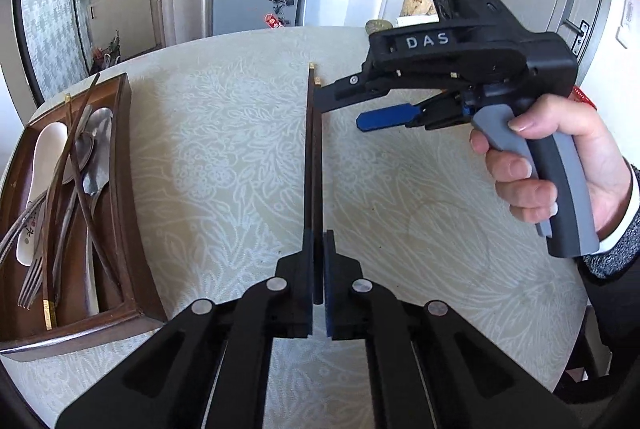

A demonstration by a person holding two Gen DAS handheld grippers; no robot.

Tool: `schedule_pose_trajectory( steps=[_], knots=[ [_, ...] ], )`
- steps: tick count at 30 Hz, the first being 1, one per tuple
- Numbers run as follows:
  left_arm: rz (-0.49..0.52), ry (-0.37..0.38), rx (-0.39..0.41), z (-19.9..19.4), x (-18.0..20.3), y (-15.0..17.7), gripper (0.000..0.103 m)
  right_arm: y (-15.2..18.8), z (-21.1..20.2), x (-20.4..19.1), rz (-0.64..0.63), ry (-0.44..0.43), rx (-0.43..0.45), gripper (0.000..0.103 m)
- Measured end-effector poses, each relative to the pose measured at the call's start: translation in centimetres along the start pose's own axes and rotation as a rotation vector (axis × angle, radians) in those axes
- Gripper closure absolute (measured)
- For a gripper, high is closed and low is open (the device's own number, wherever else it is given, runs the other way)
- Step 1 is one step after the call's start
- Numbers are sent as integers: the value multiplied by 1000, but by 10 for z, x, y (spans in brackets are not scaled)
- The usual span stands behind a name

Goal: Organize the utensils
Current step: 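Move the left gripper to another dark chopstick and close on it, then lift the chopstick with the left gripper and carry it over the tray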

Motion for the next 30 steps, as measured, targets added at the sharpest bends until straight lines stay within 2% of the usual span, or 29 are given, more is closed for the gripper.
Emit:
schedule_pose_trajectory(
  steps=[4,5,7,9,11,20,25,30],
  knots=[
    [8,29,33,-9,14,-7,98,-4,3,-1,23,-17,8,40],
    [12,31,38,-10,17,-7,98,-6,5,0,37,-25,8,48],
    [17,34,46,-12,22,-9,98,-8,8,2,47,-15,16,56],
    [24,30,54,-12,24,-10,98,-9,10,5,51,3,14,75],
    [26,31,53,-12,23,-9,98,-9,12,8,51,24,11,84],
    [22,33,68,-23,14,-2,98,-12,4,-13,6,34,43,85],
    [18,11,95,-43,-3,2,98,-18,6,-52,-65,35,52,86],
    [9,-55,126,-64,-38,7,98,-27,26,-103,-166,31,44,87]
  ],
)
Point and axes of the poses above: each gripper's, at about its wrist camera, not at the fingertips, and z roughly the way its jaws point, x to its right, y to its underside, the point moved 7 cm from there along z, roughly the way its jaws point, and after that the axes turned 3 degrees about -z, right-handed, at the moved point
